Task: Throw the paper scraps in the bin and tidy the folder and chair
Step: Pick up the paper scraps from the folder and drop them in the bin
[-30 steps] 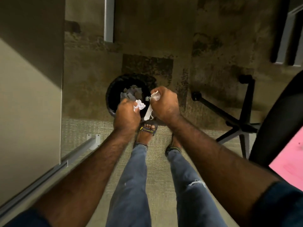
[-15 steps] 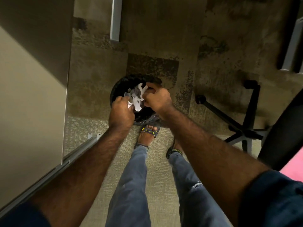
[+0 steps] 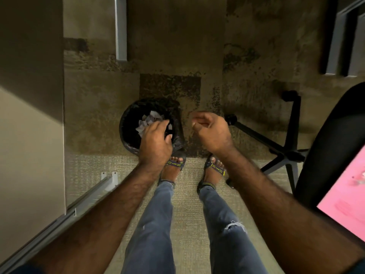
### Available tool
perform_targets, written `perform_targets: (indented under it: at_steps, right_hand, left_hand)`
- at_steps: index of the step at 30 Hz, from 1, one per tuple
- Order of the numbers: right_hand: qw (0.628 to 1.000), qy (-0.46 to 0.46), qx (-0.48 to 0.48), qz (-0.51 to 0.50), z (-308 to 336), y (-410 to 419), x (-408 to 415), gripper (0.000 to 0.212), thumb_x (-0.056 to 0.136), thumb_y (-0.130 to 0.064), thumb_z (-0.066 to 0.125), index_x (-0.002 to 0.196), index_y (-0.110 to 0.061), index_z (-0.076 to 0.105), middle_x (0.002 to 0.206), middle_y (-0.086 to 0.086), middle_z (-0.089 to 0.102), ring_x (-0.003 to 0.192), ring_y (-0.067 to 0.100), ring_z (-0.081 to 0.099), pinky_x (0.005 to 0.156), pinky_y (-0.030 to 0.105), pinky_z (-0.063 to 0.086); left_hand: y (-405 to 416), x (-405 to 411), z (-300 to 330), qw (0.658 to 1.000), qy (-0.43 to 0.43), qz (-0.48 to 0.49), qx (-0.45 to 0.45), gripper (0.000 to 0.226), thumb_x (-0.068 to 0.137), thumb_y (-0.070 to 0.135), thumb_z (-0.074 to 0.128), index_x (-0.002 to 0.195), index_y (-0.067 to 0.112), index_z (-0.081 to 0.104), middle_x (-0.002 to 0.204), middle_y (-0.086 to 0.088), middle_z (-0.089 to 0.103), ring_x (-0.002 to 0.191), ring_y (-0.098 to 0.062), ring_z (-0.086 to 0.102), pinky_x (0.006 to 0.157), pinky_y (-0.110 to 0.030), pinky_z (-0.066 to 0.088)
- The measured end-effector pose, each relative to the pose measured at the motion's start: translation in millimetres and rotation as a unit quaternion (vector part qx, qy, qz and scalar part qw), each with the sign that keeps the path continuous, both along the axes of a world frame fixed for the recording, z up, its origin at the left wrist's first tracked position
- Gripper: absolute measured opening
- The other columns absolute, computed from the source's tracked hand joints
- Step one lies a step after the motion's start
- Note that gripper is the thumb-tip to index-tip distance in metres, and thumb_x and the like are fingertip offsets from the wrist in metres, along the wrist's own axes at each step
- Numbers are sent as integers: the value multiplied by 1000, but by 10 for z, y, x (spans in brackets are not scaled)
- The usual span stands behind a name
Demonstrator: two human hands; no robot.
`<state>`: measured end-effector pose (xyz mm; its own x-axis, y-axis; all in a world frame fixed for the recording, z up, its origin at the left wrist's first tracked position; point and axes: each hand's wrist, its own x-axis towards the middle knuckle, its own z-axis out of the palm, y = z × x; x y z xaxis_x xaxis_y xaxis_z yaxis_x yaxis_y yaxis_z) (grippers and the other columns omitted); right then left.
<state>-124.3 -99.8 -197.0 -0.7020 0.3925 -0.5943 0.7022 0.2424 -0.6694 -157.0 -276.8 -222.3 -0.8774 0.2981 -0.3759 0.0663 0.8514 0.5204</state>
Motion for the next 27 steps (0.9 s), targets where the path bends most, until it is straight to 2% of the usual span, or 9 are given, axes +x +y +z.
perform_targets:
  at_steps: [2, 5, 7, 11, 14, 18, 24, 27]
  right_hand:
    - [1000, 19, 11, -4, 100, 228, 118, 28, 94, -5, 70, 121, -11, 77, 103, -2, 80, 91, 5, 74, 91, 21, 59]
    - [999, 40, 23, -25, 261, 609, 308, 30, 96, -3, 71, 125, -7, 74, 112, 3, 80, 100, 10, 76, 96, 22, 59]
    - [997, 52, 35, -44, 374, 879, 444, 31, 97, -2, 71, 128, -7, 73, 116, 3, 79, 102, 8, 75, 97, 18, 58]
    - [991, 75, 68, -90, 577, 1353, 767, 34, 98, -4, 72, 131, -11, 73, 122, -1, 77, 109, 6, 73, 102, 19, 57]
    - [984, 92, 76, -133, 692, 1677, 1047, 36, 98, -5, 72, 132, -16, 72, 122, -3, 77, 113, 3, 73, 100, 15, 57]
    - [970, 120, 87, -194, 827, 2022, 1422, 37, 97, -3, 71, 132, -15, 73, 122, -1, 78, 116, 5, 74, 101, 21, 58]
    - [943, 142, 134, -270, 1089, 2397, 1985, 40, 96, -2, 70, 133, -17, 72, 121, -5, 77, 114, -3, 71, 91, 8, 54]
    - [932, 139, 161, -293, 1210, 2555, 2269, 40, 97, -4, 69, 134, -18, 71, 124, -6, 76, 118, -2, 70, 93, 12, 56]
  left_hand:
    - [182, 44, 57, 1000, 6, -8, 19, 49, 92, 7, 74, 140, 6, 62, 133, -13, 66, 128, -34, 59, 111, -47, 49]
    - [530, 141, 162, 999, 16, -12, 43, 49, 93, 11, 75, 140, 8, 62, 134, -11, 66, 128, -32, 59, 110, -47, 50]
    - [802, 219, 245, 998, 21, -23, 62, 48, 93, 14, 75, 139, 9, 63, 134, -11, 66, 127, -32, 60, 110, -45, 50]
    - [1361, 370, 412, 991, 40, -69, 105, 46, 92, 16, 76, 136, 8, 65, 130, -10, 68, 124, -30, 62, 109, -43, 51]
    - [1790, 514, 541, 983, 48, -94, 151, 42, 92, 17, 77, 131, 6, 69, 127, -11, 69, 120, -30, 65, 106, -47, 53]
    - [2325, 747, 717, 973, 50, -120, 193, 38, 92, 19, 78, 127, 6, 71, 129, -10, 69, 123, -27, 66, 107, -50, 52]
    - [2961, 1166, 928, 945, 40, -218, 240, 47, 91, 28, 80, 131, 5, 69, 132, -10, 67, 127, -24, 64, 107, -44, 53]
    - [3207, 1400, 969, 927, 34, -276, 250, 52, 91, 32, 80, 134, 7, 67, 137, -10, 65, 130, -23, 61, 109, -43, 52]
